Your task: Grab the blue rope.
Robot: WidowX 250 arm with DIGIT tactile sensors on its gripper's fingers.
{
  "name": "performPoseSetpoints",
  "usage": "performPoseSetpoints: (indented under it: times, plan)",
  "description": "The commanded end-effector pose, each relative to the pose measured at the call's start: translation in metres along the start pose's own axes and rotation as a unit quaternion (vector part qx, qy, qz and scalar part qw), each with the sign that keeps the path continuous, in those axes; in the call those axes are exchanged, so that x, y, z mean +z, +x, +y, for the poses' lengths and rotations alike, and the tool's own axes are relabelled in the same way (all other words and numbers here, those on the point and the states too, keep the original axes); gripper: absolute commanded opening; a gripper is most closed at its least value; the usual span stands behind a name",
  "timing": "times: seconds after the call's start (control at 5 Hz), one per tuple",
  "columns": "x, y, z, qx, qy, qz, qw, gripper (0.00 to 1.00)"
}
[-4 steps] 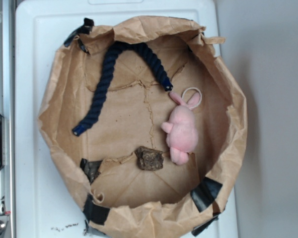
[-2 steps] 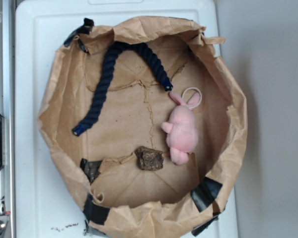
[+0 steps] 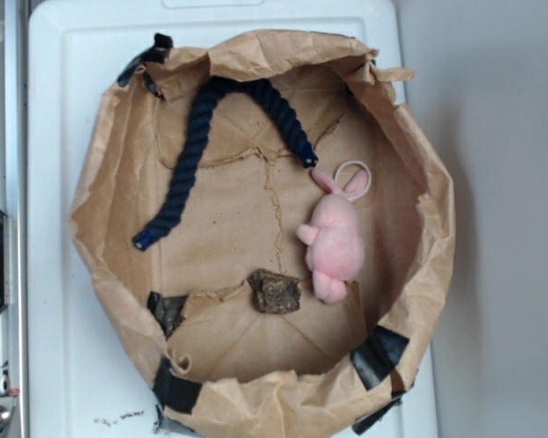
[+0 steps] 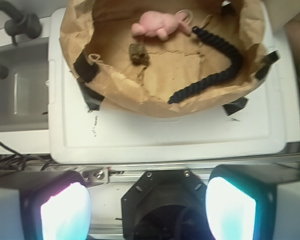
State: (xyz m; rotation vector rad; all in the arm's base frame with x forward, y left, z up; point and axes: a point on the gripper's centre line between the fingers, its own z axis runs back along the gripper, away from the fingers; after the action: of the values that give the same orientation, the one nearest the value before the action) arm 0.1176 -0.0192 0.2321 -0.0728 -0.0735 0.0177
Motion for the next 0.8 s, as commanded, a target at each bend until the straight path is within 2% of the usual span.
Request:
performPoseSetpoints:
  times: [0.0,0.6]
  plan:
    - [-0.008,0.007,0.001,-0.004,-0.013,0.014,1.000,1.00]
    - [-0.019,0.009,0.005,-0.003,-0.031,0.032,0.999,1.00]
